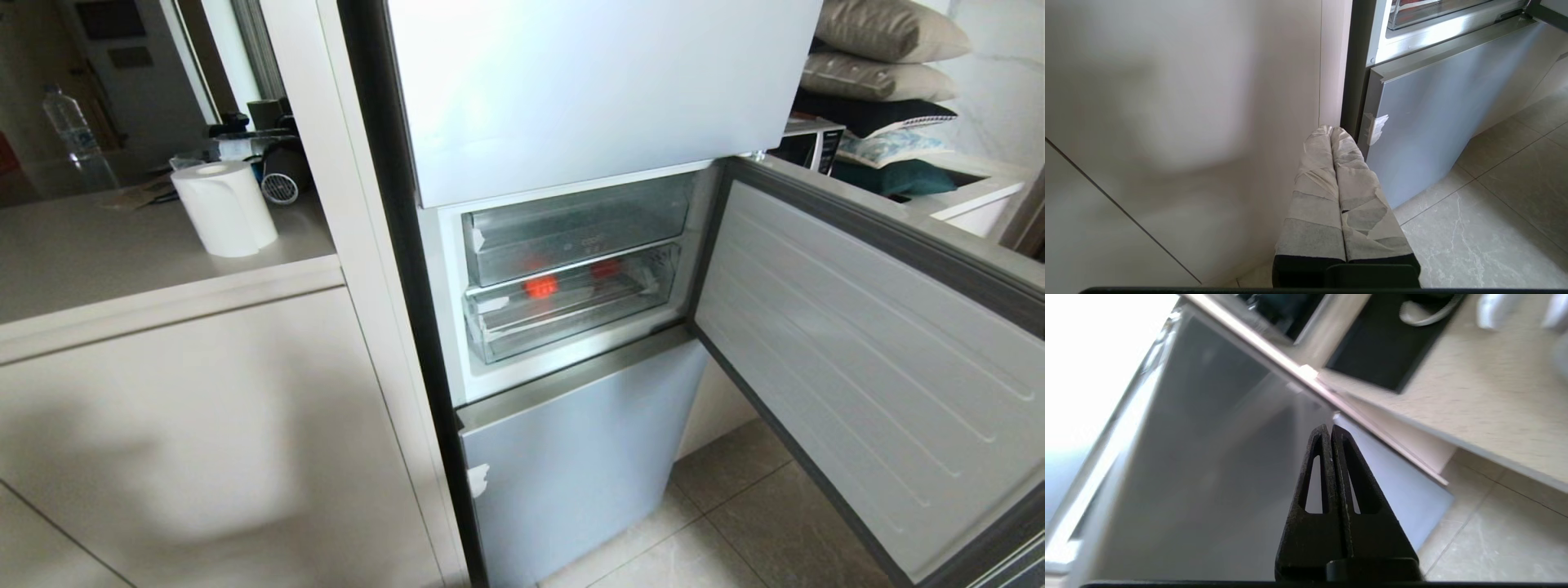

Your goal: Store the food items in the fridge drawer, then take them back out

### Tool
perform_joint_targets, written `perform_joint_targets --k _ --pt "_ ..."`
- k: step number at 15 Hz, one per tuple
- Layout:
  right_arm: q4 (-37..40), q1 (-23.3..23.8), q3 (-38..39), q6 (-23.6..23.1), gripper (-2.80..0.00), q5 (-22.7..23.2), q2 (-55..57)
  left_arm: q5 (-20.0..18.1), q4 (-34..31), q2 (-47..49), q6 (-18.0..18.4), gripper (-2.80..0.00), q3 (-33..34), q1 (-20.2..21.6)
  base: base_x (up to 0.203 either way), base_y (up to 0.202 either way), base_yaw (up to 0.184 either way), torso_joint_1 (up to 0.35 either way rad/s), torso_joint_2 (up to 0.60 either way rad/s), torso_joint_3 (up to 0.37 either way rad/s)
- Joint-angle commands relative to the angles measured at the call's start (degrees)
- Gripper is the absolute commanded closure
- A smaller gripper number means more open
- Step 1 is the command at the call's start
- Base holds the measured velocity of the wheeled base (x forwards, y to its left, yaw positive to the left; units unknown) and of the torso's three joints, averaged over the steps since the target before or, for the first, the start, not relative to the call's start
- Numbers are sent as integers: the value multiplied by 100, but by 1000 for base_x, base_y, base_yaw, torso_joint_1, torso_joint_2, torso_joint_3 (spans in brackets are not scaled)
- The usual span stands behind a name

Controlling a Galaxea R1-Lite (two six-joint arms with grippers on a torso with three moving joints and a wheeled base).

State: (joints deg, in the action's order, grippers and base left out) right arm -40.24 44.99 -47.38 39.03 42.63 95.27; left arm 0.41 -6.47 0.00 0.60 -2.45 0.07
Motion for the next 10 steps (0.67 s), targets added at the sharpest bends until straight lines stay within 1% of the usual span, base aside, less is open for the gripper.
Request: perform_joint_targets --k 1,4,6,7,9,10 --pt "-19 -337 -64 141 0 26 -336 2 -3 9 -1 0 -1 1 0 0 0 0 0 0" --pt "8 -709 -324 338 0 22 -577 2 -3 9 2 0 -1 1 0 0 0 0 0 0" --pt "37 -976 -380 561 0 17 -685 2 -3 9 2 0 -1 1 0 0 0 0 0 0" --pt "79 -1275 -379 800 0 12 -769 2 -3 9 2 0 -1 1 0 0 0 0 0 0" --pt "212 -1757 -324 1428 0 -1 -977 2 -3 9 2 0 -1 1 0 0 0 0 0 0" --pt "238 -1964 -262 1606 0 -12 -1125 2 -3 9 2 0 -1 1 0 0 0 0 0 0"
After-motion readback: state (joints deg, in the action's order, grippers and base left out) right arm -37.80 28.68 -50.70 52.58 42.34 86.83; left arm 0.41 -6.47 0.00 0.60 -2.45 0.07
